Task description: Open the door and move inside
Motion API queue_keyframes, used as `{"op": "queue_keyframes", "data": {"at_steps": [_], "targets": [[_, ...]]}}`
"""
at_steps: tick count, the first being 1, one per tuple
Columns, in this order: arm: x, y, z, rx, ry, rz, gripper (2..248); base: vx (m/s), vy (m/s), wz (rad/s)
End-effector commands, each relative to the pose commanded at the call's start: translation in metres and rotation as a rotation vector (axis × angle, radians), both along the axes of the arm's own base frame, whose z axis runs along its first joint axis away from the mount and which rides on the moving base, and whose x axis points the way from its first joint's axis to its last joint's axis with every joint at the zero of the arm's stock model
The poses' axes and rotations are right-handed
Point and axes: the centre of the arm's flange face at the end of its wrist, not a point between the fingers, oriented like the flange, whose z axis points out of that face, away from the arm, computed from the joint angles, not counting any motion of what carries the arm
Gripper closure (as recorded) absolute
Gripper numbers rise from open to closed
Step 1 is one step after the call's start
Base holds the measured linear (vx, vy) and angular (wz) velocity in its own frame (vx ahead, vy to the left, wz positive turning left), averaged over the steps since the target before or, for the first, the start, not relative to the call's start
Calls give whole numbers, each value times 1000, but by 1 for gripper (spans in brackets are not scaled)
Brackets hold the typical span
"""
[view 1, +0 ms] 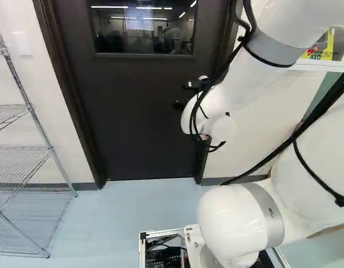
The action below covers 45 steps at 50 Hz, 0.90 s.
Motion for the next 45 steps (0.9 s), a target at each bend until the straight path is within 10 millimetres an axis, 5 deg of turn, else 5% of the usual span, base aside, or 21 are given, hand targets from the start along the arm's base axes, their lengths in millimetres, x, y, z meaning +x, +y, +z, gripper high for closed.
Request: {"op": "queue_keyframes", "data": {"at_steps": [45], "targets": [[32, 0, 47, 0, -105, 0, 3, 0, 0, 0]]}}
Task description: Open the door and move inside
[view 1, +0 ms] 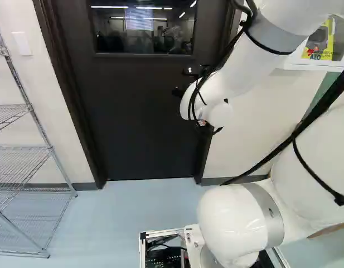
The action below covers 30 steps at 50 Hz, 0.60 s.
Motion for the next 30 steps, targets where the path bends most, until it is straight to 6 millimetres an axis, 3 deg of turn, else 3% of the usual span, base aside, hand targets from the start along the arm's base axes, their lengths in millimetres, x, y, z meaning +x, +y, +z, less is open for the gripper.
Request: {"op": "queue_keyframes", "data": {"at_steps": [30], "targets": [[54, 0, 34, 0, -58, 0, 3, 0, 0, 0]]}}
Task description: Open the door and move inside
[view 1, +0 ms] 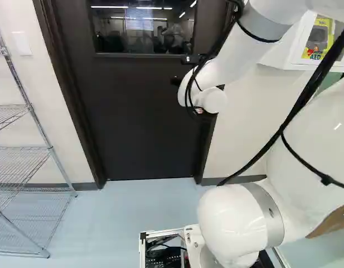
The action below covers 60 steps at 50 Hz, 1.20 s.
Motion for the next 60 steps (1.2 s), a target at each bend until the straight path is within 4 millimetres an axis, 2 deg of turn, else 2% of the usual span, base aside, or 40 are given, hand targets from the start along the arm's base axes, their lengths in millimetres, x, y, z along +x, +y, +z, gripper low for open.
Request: {"op": "queue_keyframes", "data": {"at_steps": [15, 29, 44, 60], "targets": [[29, 0, 14, 0, -2, 0, 3, 0, 0, 0], [33, 0, 20, 0, 56, 0, 3, 0, 0, 0], [38, 0, 10, 0, 143, 0, 3, 0, 0, 0], [67, 0, -7, 0, 187, 0, 3, 0, 0, 0]]}}
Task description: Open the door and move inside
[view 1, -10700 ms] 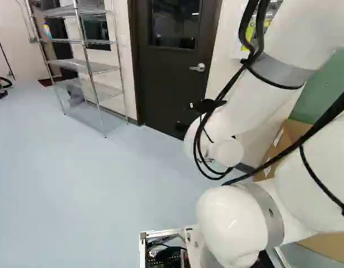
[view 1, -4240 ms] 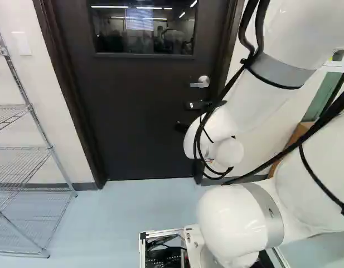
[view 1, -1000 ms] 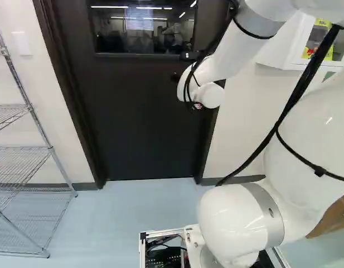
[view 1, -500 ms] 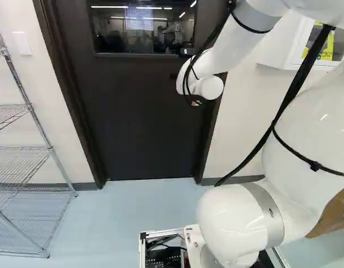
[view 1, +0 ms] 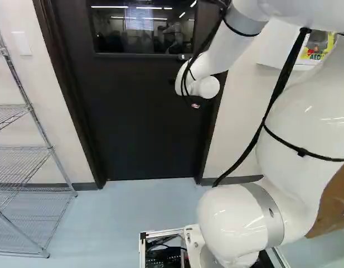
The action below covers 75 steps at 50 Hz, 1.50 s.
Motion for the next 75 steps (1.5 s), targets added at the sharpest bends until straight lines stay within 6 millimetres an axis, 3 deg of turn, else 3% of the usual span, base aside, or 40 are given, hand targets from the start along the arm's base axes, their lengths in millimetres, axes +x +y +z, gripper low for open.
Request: {"op": "queue_keyframes", "data": {"at_steps": [75], "targets": [[17, 0, -82, 0, 163, 0, 3, 0, 0, 0]]}}
